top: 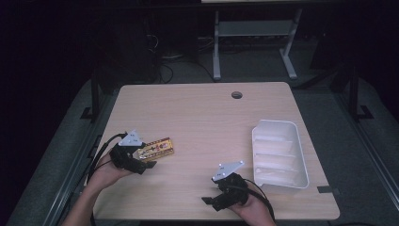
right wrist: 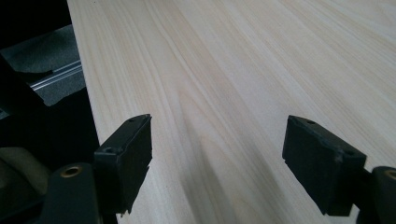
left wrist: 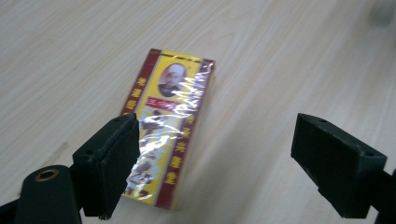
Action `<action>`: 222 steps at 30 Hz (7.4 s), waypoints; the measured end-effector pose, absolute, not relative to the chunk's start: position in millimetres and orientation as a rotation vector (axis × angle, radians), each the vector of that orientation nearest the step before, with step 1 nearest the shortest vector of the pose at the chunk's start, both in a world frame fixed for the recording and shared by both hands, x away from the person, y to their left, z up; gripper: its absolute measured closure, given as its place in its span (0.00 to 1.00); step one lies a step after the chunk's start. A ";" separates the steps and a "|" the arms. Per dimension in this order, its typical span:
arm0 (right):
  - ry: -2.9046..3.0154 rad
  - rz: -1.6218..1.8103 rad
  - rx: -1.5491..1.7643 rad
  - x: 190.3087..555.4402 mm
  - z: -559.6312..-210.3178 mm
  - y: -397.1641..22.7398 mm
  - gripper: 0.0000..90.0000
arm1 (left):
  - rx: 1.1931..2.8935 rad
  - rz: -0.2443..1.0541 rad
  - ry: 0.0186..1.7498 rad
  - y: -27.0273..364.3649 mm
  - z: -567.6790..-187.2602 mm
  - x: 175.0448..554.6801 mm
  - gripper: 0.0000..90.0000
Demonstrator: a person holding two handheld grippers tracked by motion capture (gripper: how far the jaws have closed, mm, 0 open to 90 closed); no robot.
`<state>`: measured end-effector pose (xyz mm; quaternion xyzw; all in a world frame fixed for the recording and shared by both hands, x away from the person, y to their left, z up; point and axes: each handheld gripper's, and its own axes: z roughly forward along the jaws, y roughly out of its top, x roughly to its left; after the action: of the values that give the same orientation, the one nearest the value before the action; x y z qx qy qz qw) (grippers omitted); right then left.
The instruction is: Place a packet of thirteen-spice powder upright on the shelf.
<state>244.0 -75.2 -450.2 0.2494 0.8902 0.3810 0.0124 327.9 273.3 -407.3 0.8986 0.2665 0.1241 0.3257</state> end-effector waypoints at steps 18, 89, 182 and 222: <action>2.791 1.175 0.771 244.9 -452.3 -73.1 0.26 | 2.461 0.273 0.732 279.4 -423.8 365.0 0.17; 2.789 1.201 0.821 256.0 -450.1 -63.9 0.20 | 2.429 0.314 0.637 271.1 -422.5 316.7 0.36; 2.588 1.694 1.133 264.2 -430.9 -75.9 0.56 | 2.309 0.482 0.371 177.2 -433.0 227.3 0.36; 2.805 1.277 0.756 304.6 -347.5 -55.0 0.76 | 2.160 0.426 0.660 232.3 -430.7 249.7 0.34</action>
<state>304.6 -55.0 -347.5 0.2382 0.8838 0.4023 -0.0157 249.7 232.3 -430.7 0.8575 0.2619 0.1692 0.4092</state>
